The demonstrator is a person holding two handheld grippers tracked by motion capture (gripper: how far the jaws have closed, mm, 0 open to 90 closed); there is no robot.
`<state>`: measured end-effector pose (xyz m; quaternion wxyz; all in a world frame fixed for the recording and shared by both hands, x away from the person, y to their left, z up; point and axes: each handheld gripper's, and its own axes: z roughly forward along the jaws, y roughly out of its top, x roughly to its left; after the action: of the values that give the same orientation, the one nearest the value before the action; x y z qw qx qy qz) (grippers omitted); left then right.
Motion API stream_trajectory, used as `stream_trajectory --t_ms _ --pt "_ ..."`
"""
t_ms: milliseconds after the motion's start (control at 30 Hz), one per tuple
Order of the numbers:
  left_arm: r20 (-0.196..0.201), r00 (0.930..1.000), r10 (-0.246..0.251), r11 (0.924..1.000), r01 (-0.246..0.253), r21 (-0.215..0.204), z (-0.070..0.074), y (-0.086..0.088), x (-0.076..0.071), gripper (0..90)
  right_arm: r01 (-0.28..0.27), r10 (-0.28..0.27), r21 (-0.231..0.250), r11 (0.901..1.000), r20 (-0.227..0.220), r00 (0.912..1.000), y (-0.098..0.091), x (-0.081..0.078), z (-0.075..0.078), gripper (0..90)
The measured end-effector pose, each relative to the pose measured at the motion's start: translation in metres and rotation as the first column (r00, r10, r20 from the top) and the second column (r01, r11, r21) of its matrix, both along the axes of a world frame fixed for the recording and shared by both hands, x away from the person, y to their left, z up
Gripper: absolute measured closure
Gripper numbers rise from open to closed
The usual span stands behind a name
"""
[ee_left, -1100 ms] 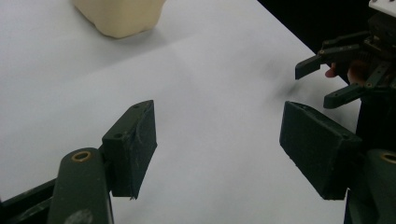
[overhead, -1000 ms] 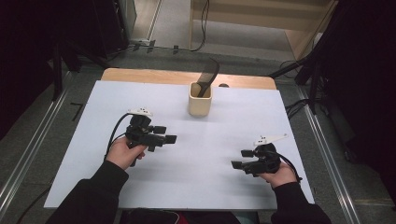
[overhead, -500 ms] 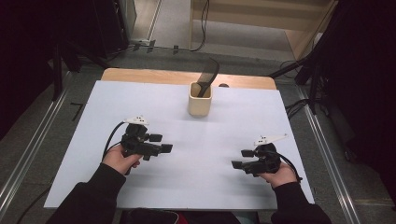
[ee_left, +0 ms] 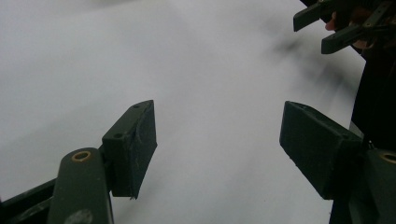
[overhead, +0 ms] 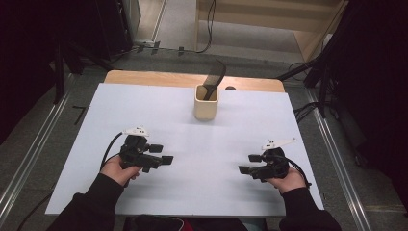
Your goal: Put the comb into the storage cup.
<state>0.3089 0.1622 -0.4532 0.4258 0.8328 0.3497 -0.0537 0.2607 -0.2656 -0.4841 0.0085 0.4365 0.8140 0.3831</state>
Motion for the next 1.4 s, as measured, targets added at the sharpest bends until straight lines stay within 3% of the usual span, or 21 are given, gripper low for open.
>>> stream_trajectory --t_ms 700,1067,1400 --pt "0.012 0.9999 0.007 0.9982 -0.007 0.059 -0.004 0.026 -0.016 28.0 -0.005 0.005 0.001 1.0 -0.001 1.0 0.0 0.0 -0.001 26.6" --pt "-0.006 0.9999 0.013 0.9958 -0.013 0.091 -0.008 0.034 -0.018 28.0 -0.007 0.007 0.0 1.0 0.0 1.0 0.0 0.0 -0.001 26.6" --pt "-0.003 0.9998 0.021 0.9958 -0.02 0.09 -0.008 0.036 -0.017 28.0 -0.01 0.01 0.002 0.9999 0.001 1.0 0.001 0.0 -0.001 26.6"
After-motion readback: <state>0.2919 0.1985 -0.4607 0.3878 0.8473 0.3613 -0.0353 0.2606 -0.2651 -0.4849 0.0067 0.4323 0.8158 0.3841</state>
